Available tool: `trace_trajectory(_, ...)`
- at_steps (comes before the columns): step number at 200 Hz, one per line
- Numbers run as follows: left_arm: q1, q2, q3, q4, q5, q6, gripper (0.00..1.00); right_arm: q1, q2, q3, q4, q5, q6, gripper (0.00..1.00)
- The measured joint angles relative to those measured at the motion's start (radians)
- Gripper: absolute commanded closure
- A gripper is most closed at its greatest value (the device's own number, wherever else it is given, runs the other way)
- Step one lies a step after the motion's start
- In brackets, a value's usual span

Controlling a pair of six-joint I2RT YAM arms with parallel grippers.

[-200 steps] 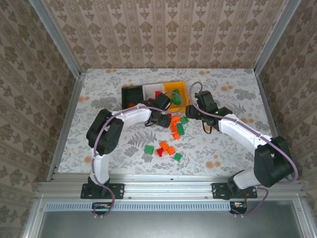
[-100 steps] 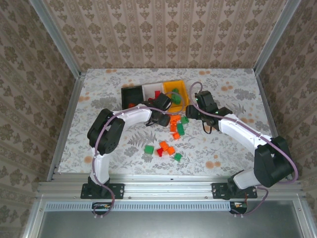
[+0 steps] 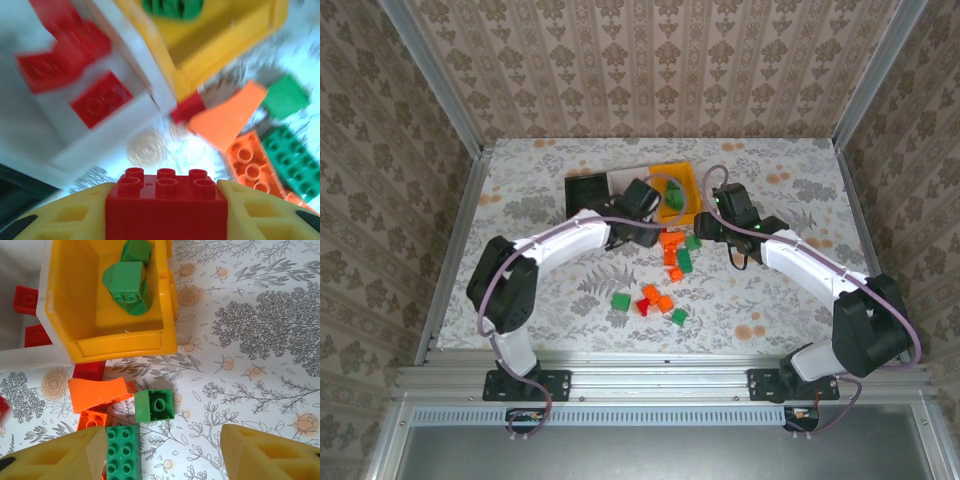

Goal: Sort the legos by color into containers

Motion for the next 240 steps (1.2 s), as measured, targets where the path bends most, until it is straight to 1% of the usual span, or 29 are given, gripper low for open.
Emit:
trace_trajectory(12,0.029,0.007,0.08,-0.021,0.0,0.004,0.6,0.006,0.01,0.0,0.0,-0.003,0.003,0.38)
trace_trajectory(23,0.069,0.044,0.171,-0.042,-0.001,0.004,0.6,0.014,0.017,0.0,0.0,-0.003,0.006,0.38)
trace_trajectory(49,0.154,0.187,0.356,-0.083,-0.007,0.004,0.58,0.032,0.023,0.0,0.0,-0.01,0.019,0.38)
trace_trajectory(66,0.183,0.274,0.414,-0.114,-0.008,0.004,0.56,0.037,0.029,0.0,-0.001,-0.018,0.022,0.37)
trace_trajectory(85,0.193,0.352,0.443,-0.147,-0.006,0.004,0.51,0.042,0.057,0.006,-0.003,-0.027,0.022,0.37)
trace_trajectory(94,0.195,0.379,0.449,-0.164,-0.003,0.004,0.48,0.047,0.081,0.018,-0.01,-0.029,0.022,0.37)
trace_trajectory(110,0.193,0.389,0.464,-0.169,0.002,0.008,0.37,0.063,0.122,0.033,-0.01,-0.029,0.021,0.36)
trace_trajectory(145,0.196,0.38,0.472,-0.179,0.013,0.008,0.2,0.14,0.158,0.035,-0.036,-0.03,0.021,0.36)
trace_trajectory(166,0.193,0.304,0.399,-0.166,0.023,0.003,0.15,0.215,0.156,0.035,-0.052,-0.021,0.02,0.36)
trace_trajectory(179,0.189,0.219,0.332,-0.158,0.031,0.0,0.03,0.277,0.151,0.035,-0.062,-0.021,0.012,0.36)
trace_trajectory(185,0.189,0.169,0.296,-0.148,0.034,-0.009,0.01,0.309,0.146,0.035,-0.064,-0.021,0.004,0.35)
trace_trajectory(203,0.193,-0.003,0.182,-0.102,0.051,-0.036,0.0,0.414,0.129,0.042,-0.07,-0.021,-0.038,0.32)
trace_trajectory(219,0.221,-0.174,0.064,-0.049,0.08,-0.073,0.0,0.498,0.135,0.074,-0.083,-0.025,-0.087,0.3)
trace_trajectory(227,0.251,-0.254,0.001,-0.027,0.091,-0.097,0.0,0.542,0.153,0.105,-0.091,-0.031,-0.113,0.28)
trace_trajectory(240,0.321,-0.369,-0.115,0.01,0.108,-0.145,0.0,0.586,0.198,0.165,-0.104,-0.035,-0.151,0.26)
